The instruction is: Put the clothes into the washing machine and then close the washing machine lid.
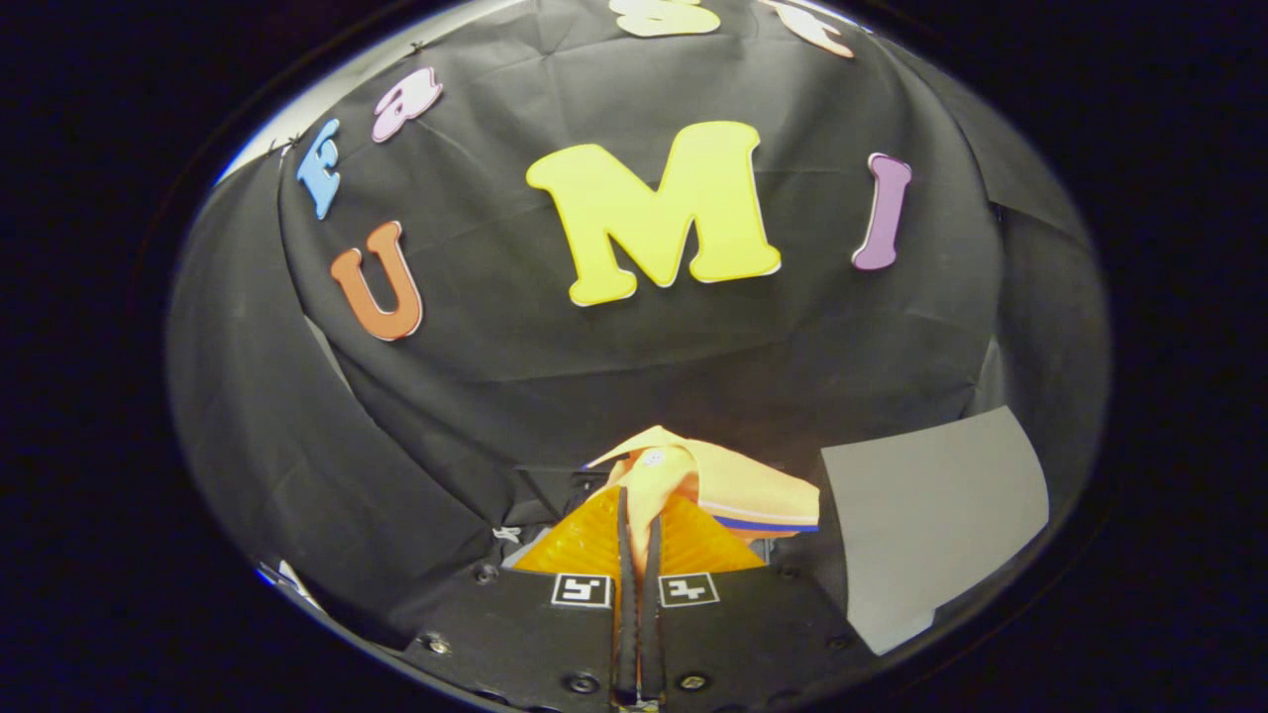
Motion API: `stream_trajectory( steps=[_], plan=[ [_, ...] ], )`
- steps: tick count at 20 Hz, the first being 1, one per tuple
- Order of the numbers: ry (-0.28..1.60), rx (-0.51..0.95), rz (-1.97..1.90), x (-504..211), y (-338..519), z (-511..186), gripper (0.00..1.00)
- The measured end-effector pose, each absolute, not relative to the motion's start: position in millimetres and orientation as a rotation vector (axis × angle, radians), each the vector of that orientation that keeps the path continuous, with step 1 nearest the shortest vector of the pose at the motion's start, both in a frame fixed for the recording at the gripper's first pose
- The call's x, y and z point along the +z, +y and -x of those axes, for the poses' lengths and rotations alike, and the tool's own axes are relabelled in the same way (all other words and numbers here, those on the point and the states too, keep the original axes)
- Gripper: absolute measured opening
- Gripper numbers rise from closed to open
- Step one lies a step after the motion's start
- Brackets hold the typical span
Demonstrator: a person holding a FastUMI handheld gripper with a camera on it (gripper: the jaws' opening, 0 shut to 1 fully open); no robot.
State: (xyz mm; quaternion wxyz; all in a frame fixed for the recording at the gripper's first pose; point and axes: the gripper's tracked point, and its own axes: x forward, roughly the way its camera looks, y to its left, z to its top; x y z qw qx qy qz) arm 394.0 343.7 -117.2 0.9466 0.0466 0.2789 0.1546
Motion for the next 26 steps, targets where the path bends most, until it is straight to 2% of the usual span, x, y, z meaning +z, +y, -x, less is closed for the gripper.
stream_trajectory(
  steps=[16,26],
  plan=[
    [0.638,0.339,-0.097,-196.7,406.6,-399.5,0.05],
    [0.742,0.314,-0.081,-284.0,421.3,-421.2,0.05]
  ],
)
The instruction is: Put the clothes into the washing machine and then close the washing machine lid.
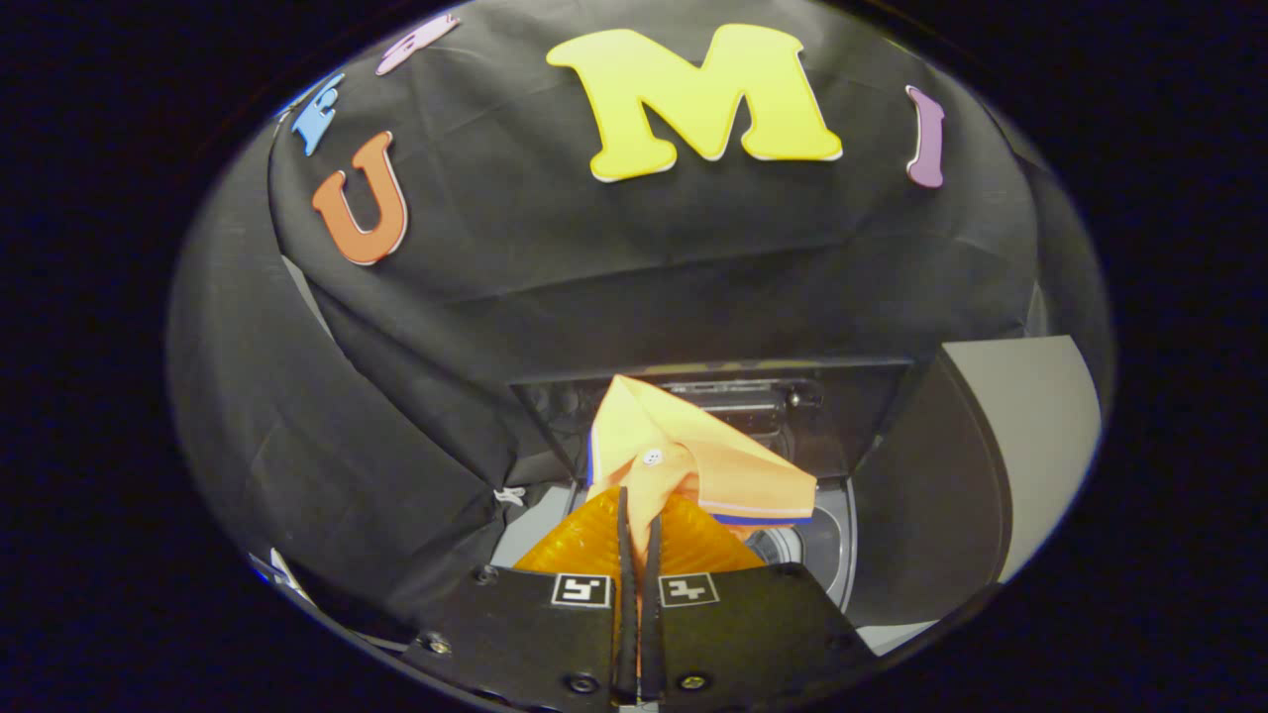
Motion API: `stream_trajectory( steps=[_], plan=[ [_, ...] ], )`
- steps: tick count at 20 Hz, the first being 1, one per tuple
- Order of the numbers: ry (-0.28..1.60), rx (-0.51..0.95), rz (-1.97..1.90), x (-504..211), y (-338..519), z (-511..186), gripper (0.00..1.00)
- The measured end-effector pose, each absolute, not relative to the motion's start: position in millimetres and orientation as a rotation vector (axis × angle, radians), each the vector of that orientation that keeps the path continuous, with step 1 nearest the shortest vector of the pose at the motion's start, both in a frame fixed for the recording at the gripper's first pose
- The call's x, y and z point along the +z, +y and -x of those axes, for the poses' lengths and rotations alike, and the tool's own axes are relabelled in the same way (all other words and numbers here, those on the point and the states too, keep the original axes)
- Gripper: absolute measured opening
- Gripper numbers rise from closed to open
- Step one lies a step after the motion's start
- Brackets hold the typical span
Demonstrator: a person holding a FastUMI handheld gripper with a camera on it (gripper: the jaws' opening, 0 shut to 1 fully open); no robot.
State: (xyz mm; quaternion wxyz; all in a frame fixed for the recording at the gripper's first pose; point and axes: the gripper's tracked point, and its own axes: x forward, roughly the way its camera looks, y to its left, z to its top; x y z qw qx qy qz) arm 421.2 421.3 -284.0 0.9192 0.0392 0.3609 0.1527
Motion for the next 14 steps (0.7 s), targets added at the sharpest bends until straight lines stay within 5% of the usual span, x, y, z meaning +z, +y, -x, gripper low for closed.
stream_trajectory(
  steps=[14],
  plan=[
    [0.992,0.218,-0.016,-412.8,402.6,-415.4,0.05]
  ],
)
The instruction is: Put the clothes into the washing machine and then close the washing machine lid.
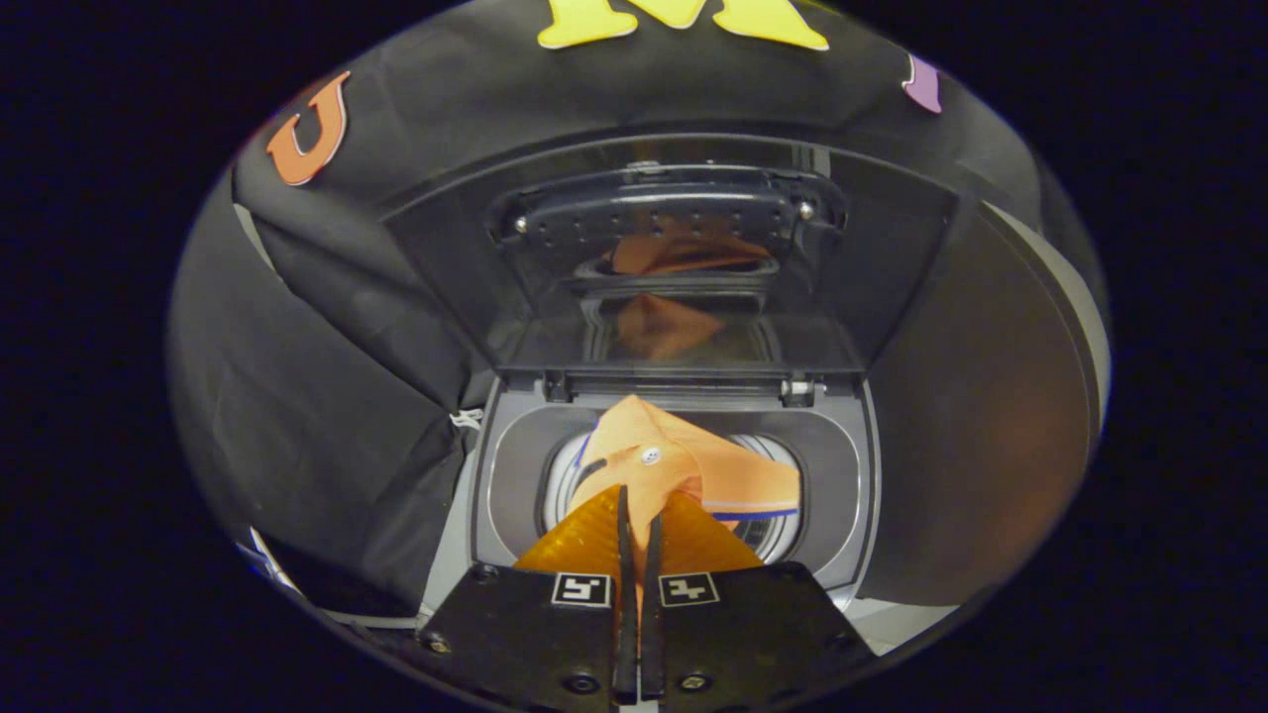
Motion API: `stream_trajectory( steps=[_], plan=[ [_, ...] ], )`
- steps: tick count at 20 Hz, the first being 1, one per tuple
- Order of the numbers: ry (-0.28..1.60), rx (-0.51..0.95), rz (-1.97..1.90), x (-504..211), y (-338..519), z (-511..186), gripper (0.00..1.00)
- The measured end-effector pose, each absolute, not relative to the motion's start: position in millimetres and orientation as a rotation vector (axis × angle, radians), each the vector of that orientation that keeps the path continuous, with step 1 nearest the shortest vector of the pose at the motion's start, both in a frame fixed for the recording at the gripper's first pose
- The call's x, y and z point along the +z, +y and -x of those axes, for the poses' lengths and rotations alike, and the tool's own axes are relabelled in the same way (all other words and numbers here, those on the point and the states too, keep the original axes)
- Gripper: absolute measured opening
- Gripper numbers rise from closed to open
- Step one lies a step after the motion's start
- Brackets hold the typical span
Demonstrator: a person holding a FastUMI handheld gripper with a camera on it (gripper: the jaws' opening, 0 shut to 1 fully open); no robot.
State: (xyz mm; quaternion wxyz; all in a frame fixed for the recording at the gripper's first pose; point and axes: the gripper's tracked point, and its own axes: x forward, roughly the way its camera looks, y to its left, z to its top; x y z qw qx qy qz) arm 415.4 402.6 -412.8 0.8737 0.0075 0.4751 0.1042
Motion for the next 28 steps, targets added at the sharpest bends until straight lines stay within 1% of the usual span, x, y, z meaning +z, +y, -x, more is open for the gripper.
stream_trajectory(
  steps=[6,7,8,12,18,25,28],
  plan=[
    [1.021,0.210,0.025,-408.5,398.2,-421.1,0.06],
    [1.022,0.207,0.017,-409.1,397.9,-419.6,0.08],
    [1.020,0.216,0.007,-408.0,399.3,-419.7,0.13],
    [0.986,0.183,0.036,-404.8,391.2,-419.2,0.69],
    [0.940,0.182,0.066,-389.2,379.4,-412.8,0.67],
    [0.914,0.180,0.021,-371.5,374.2,-392.9,0.67],
    [0.859,0.185,0.012,-351.5,368.6,-383.4,0.67]
  ],
)
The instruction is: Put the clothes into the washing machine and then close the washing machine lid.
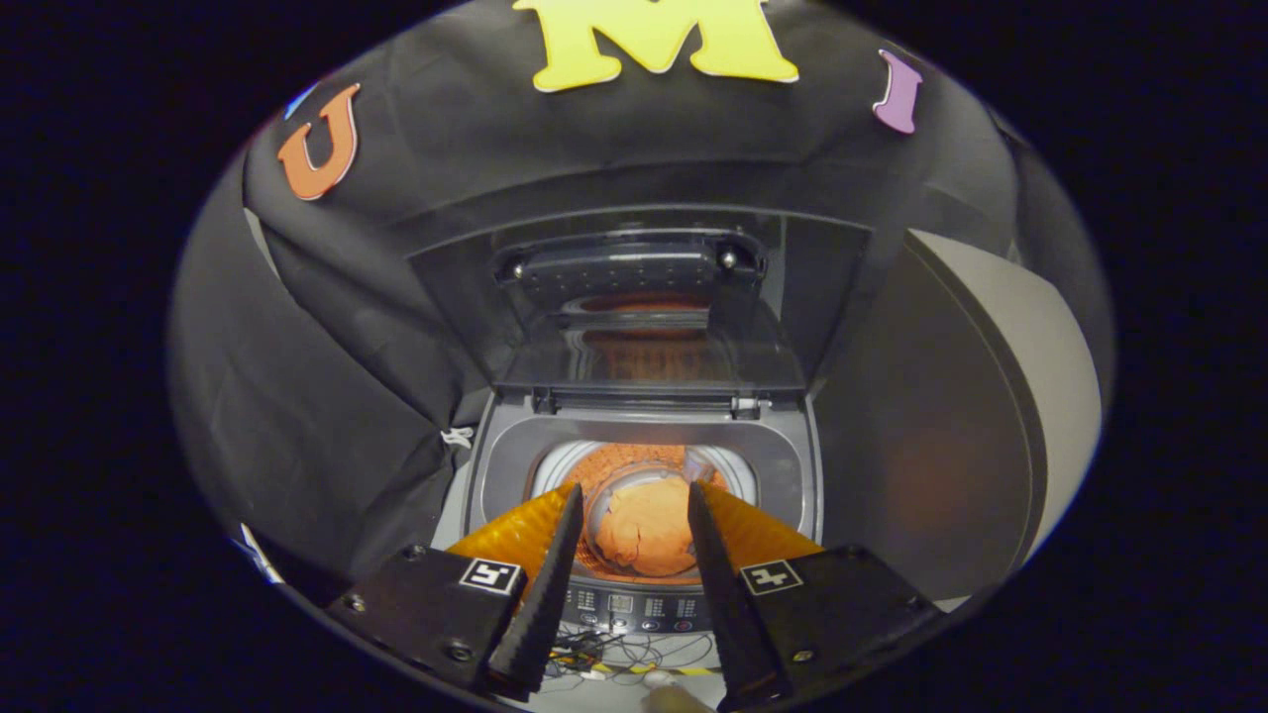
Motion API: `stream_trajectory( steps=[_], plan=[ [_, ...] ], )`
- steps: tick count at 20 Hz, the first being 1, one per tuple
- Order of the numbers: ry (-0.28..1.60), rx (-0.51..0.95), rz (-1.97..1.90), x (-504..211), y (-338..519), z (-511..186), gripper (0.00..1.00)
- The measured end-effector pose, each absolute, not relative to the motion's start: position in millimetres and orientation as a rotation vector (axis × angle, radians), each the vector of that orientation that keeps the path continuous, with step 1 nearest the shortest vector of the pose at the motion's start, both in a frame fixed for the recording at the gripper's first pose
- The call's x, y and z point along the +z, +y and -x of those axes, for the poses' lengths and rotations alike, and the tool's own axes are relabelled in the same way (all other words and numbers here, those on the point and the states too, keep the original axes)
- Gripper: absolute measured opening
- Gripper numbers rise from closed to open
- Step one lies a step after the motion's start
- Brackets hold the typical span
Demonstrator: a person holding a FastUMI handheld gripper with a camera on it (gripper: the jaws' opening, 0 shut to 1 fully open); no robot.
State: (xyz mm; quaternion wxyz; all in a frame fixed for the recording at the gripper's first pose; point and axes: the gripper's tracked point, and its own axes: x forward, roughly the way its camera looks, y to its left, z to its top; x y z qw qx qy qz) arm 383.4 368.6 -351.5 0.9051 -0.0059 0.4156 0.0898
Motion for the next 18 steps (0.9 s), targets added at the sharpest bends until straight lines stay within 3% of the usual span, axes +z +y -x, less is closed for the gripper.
stream_trajectory(
  steps=[9,18],
  plan=[
    [0.679,0.183,-0.002,-236.4,356.1,-336.2,0.67],
    [0.543,0.191,-0.009,-156.9,352.0,-344.8,0.67]
  ],
)
